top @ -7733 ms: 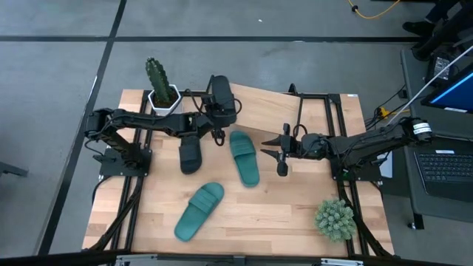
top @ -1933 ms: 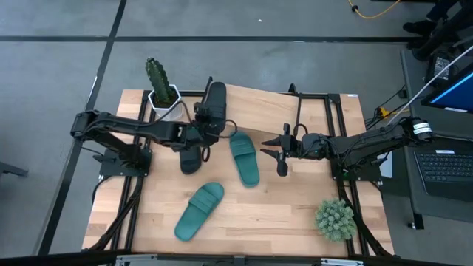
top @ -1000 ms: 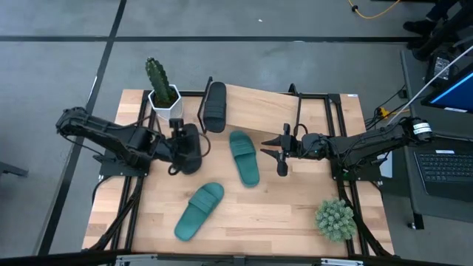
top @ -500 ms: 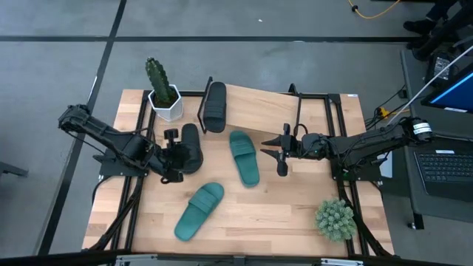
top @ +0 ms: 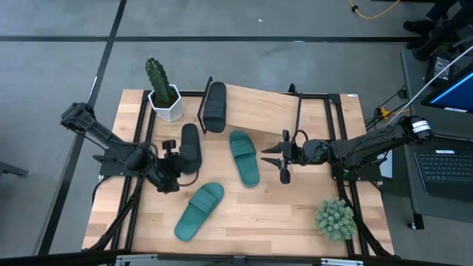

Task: Pick and place slides into the shelf
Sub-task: Put the black slide on the shelf

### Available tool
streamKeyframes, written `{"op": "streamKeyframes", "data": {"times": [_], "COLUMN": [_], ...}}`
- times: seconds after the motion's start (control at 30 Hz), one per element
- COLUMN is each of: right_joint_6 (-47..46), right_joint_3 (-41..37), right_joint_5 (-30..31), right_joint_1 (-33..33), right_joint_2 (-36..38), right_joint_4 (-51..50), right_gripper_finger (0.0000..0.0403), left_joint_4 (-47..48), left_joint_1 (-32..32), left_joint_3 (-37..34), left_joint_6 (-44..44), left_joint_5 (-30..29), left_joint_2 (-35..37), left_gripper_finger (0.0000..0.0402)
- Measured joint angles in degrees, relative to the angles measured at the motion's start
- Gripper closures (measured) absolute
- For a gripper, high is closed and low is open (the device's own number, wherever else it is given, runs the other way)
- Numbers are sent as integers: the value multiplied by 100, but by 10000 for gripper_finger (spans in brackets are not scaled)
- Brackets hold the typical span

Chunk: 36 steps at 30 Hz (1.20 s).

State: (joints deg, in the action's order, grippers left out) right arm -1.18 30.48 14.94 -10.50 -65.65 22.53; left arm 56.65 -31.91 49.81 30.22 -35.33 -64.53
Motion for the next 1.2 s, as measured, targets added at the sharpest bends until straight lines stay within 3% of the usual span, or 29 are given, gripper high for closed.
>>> {"op": "streamKeyframes", "data": {"times": [0.27,0.47,0.73,1.03,1.2], "right_joint_6": [-172,-178,-309,-285,-279], "right_joint_3": [0,0,-2,-2,-2], "right_joint_5": [1,2,4,5,4], "right_joint_1": [-64,-64,-62,51,67], "right_joint_2": [0,-5,-216,-306,-308], "right_joint_4": [41,42,102,323,309], "right_gripper_finger": [286,286,286,286,286], "left_joint_4": [-232,-1020,-1060,-1064,-895], "left_joint_1": [-364,-565,-768,-759,-759], "left_joint_3": [-792,-1291,-1461,-1408,-1260], "left_joint_6": [1002,1005,1014,974,973], "left_joint_5": [-653,-772,-1209,-619,-606], "left_joint_2": [0,0,-54,-814,-1149], "left_gripper_finger": [301,301,308,348,355]}}
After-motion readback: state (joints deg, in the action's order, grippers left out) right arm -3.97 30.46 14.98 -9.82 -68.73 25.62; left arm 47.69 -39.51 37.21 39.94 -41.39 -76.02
